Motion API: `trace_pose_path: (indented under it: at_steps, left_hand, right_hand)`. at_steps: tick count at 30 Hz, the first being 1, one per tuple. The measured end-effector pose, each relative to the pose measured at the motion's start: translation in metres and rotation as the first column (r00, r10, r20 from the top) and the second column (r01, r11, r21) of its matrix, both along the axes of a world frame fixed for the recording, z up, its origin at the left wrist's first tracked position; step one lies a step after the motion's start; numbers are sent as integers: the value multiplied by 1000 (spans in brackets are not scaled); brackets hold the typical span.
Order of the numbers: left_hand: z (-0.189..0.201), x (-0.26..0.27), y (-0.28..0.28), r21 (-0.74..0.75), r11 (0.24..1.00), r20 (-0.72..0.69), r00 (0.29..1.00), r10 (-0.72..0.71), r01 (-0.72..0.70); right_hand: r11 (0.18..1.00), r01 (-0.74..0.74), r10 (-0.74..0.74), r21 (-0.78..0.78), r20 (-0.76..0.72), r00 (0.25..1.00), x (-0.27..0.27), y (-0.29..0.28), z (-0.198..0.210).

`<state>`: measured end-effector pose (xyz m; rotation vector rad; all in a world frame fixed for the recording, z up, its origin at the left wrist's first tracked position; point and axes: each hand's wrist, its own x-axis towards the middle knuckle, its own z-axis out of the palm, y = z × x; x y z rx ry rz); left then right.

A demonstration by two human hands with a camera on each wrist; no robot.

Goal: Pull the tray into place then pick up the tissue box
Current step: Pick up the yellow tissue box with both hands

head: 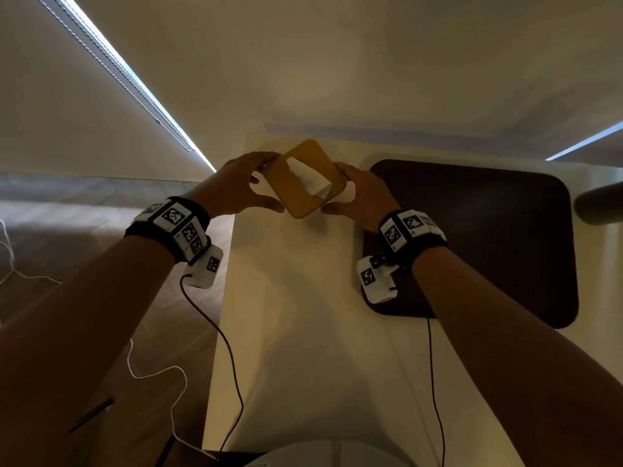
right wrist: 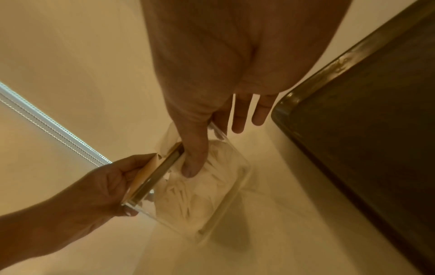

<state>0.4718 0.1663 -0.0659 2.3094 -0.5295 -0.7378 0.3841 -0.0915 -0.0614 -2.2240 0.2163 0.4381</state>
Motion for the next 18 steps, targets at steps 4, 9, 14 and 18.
trace_pose_path:
  at_steps: [4, 9, 14, 18]
  left_hand:
    - [3, 18, 0, 52, 992, -20, 993, -117, 117]
    - [10, 39, -15, 147, 942, -110, 952, -287, 301]
    - [15, 42, -25, 198, 910, -77, 931, -356, 364]
    - [13, 35, -23, 164, 930, -41, 944, -328, 330]
  right_hand:
    - [974, 225, -224, 31, -42, 974, -23, 18, -8]
    - [898, 434, -428, 76, -89, 899, -50, 69, -20]
    - [833, 540, -541, 121, -29, 841, -47, 89, -23]
    - [871, 473, -483, 135, 53, 874, -48, 80, -25]
